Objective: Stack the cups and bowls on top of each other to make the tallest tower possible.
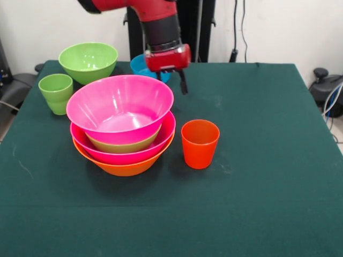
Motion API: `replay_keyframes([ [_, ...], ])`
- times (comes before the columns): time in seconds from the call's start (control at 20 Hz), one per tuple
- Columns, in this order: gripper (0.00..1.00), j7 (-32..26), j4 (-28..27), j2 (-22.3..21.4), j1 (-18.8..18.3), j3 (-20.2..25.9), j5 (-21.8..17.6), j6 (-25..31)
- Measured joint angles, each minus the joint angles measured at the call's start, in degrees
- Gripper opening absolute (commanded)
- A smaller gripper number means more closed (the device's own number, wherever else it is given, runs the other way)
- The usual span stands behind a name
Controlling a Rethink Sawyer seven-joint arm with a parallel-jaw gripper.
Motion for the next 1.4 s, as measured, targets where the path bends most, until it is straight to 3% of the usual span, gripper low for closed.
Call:
replay_keyframes([
  [0.55, 1.00, 0.0, 0.3, -5.2, -9.2, 4.5, 0.0, 14.1],
  [1.4, 1.00, 0.0, -0.6, -5.5, -13.1, 11.1, -1.5, 21.6],
])
